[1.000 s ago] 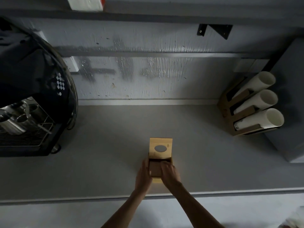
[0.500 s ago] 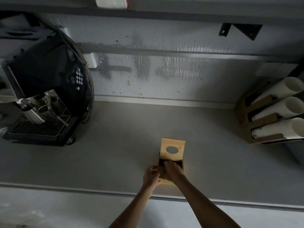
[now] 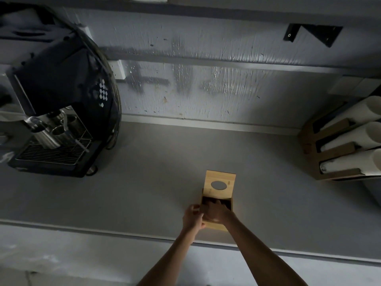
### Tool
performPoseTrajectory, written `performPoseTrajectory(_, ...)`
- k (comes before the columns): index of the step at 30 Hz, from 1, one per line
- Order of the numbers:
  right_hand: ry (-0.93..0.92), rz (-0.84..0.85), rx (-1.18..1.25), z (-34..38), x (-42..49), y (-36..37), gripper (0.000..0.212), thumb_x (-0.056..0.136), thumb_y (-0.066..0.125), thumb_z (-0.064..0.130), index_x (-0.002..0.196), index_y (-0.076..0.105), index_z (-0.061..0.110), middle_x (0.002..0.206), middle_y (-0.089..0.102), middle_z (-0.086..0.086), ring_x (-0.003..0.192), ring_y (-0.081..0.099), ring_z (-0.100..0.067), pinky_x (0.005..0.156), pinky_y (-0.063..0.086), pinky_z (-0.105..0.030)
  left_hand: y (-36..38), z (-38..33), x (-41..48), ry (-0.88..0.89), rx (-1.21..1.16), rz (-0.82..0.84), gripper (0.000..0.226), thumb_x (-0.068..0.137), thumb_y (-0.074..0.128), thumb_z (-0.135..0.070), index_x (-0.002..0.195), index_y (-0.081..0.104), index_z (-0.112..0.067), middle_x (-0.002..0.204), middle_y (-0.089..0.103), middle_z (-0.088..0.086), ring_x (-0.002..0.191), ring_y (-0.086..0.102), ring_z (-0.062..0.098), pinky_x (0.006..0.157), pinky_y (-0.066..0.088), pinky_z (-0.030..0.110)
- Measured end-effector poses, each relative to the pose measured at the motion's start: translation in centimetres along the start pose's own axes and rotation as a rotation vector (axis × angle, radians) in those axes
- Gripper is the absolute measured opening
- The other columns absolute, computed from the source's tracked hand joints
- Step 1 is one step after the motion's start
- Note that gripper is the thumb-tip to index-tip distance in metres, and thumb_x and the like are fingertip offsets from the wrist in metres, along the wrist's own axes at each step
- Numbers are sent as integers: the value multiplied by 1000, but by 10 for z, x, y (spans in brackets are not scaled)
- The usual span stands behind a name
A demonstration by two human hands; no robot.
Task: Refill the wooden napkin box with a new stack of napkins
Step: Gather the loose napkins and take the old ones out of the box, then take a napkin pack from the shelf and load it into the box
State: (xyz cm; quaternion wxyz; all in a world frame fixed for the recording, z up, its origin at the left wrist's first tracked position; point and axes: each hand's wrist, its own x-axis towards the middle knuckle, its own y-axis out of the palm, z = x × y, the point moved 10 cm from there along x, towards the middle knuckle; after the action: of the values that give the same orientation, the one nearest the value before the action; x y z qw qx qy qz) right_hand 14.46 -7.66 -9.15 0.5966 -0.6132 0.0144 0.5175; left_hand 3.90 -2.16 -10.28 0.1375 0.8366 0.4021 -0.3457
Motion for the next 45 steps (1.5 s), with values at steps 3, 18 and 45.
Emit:
performPoseTrajectory(3,3,44,-71,3,0,6,64,93,40,50,147,21,22,156,24,-9,142,20,-40,115,22,-56,1,-1,-2,-2,-21,0,24,82,67,-4,100,58,-17,113,57,10,101,57,32,77,60,48)
performPoseTrajectory(18,-39,-540,1256,-89,-105,3,91,72,45,81,145,28,29,156,27,-3,142,29,-24,111,28,-39,25,-10,5,98,65,276,30,92,46,-41,92,67,-19,100,69,13,99,62,33,92,49,49)
performPoseTrajectory(45,-154,-772,605,-58,-132,-97,18,93,51,16,94,69,19,100,72,-1,82,64,-15,69,49,-29,-57,-121,-83,586,936,-223,38,96,36,-45,104,55,-13,113,63,13,108,58,32,86,45,40)
